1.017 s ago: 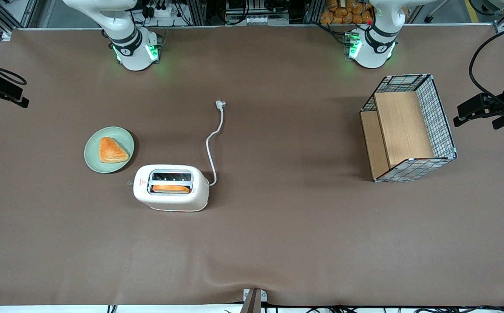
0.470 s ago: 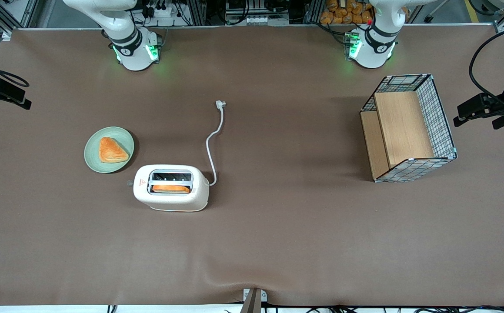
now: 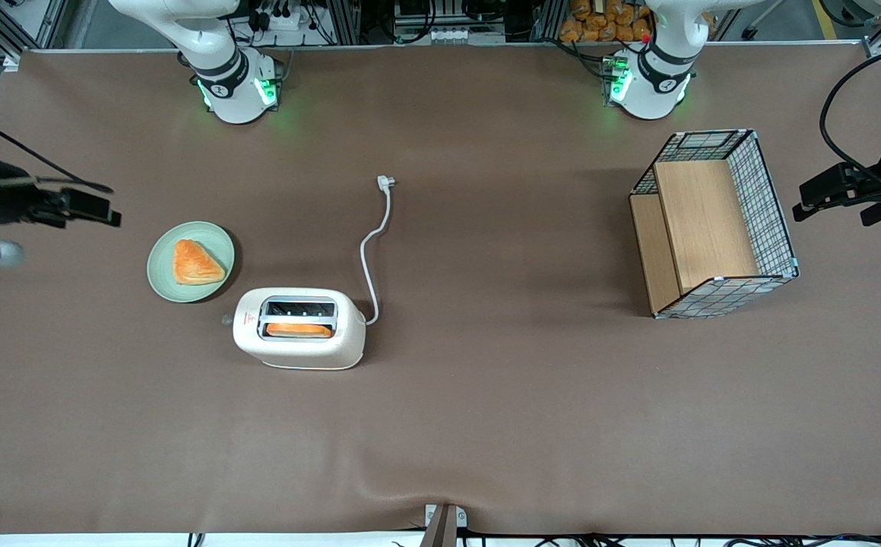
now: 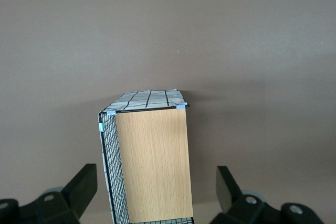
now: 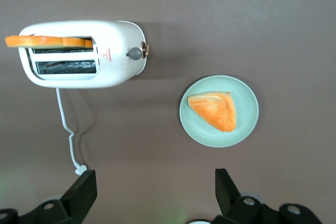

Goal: Press toaster button with right arm
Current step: 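Move the right gripper down beside the toaster's side lever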

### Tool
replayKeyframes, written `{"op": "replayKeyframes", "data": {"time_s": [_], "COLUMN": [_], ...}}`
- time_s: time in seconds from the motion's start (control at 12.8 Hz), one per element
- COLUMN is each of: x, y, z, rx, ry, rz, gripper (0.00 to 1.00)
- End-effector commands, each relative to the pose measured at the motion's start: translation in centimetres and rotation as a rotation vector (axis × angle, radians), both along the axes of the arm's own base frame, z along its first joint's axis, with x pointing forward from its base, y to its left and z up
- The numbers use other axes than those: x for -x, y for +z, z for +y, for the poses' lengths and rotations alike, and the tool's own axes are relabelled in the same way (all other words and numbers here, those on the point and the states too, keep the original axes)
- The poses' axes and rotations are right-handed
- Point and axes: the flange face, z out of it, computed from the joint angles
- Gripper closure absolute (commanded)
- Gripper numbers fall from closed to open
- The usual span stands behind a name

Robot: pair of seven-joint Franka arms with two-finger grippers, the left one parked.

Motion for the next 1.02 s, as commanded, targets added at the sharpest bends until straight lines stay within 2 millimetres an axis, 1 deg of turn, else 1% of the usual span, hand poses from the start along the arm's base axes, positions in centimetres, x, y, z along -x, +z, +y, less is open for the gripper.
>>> {"op": "replayKeyframes", "data": {"time_s": [0.0,0.08,0.31,0.39,0.55,0.7,0.78,0.86,0.94], "x": [-2.2,-3.1,-4.6,-4.9,-5.6,-6.3,-6.7,-6.9,-7.1], "y": [-3.6,-5.4,-9.4,-10.5,-13.2,-16.1,-17.3,-18.1,-18.6], "z": [1.4,1.4,2.3,2.5,2.7,2.8,2.8,3.0,3.2], "rx": [-0.067,-0.083,-0.155,-0.176,-0.224,-0.286,-0.296,-0.295,-0.294], "ry": [-0.013,-0.025,-0.05,-0.058,-0.08,-0.113,-0.125,-0.127,-0.128], "rz": [0.014,0.023,0.057,0.067,0.099,0.13,0.131,0.13,0.128], "gripper": [0.0,0.0,0.0,0.09,0.42,0.78,0.89,0.94,0.97]}}
